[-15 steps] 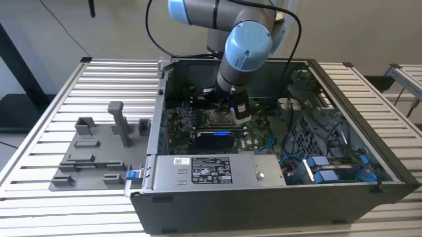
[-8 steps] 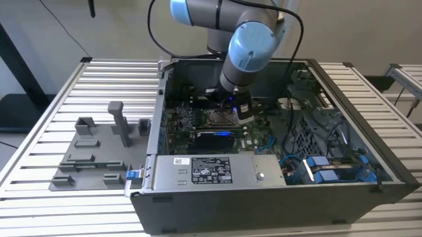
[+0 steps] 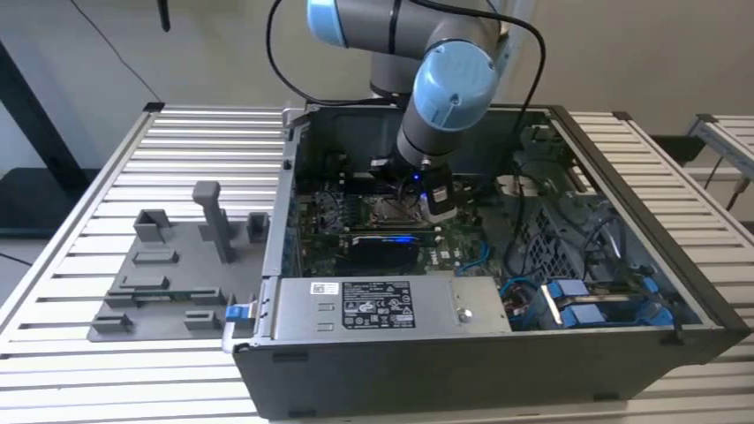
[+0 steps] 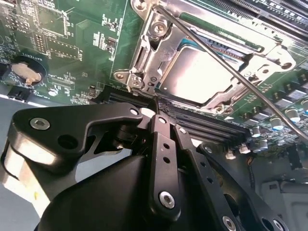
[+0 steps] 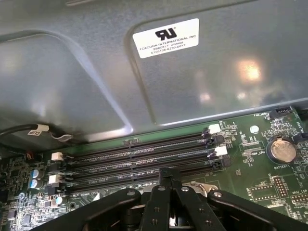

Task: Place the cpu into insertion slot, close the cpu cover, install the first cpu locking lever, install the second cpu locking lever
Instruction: 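Install the first cpu locking lever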

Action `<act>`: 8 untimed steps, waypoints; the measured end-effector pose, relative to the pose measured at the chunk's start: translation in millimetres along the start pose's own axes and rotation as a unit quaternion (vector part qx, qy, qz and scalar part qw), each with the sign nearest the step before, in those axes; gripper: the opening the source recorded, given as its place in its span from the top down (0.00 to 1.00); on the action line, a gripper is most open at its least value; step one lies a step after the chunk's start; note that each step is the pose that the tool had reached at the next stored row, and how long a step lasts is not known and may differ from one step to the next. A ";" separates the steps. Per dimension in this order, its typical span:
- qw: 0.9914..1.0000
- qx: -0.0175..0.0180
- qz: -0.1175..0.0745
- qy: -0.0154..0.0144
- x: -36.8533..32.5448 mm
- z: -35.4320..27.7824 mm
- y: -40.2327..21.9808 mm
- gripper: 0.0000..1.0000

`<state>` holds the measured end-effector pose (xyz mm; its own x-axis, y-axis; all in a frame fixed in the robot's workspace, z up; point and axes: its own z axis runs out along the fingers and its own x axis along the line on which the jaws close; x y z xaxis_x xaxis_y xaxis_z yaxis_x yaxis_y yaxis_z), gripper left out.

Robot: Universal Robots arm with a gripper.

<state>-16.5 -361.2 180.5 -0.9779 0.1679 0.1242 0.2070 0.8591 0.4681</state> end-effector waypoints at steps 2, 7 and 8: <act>1.000 -0.003 0.000 0.001 -0.4 0.5 -0.1 0.89; 1.000 -0.008 0.000 0.002 -1.3 1.6 -0.7 0.89; 1.000 -0.012 0.000 0.002 -1.5 2.0 -0.6 0.89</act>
<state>-15.2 -361.0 178.3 -0.9780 0.1650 0.1279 0.2069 0.8478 0.4883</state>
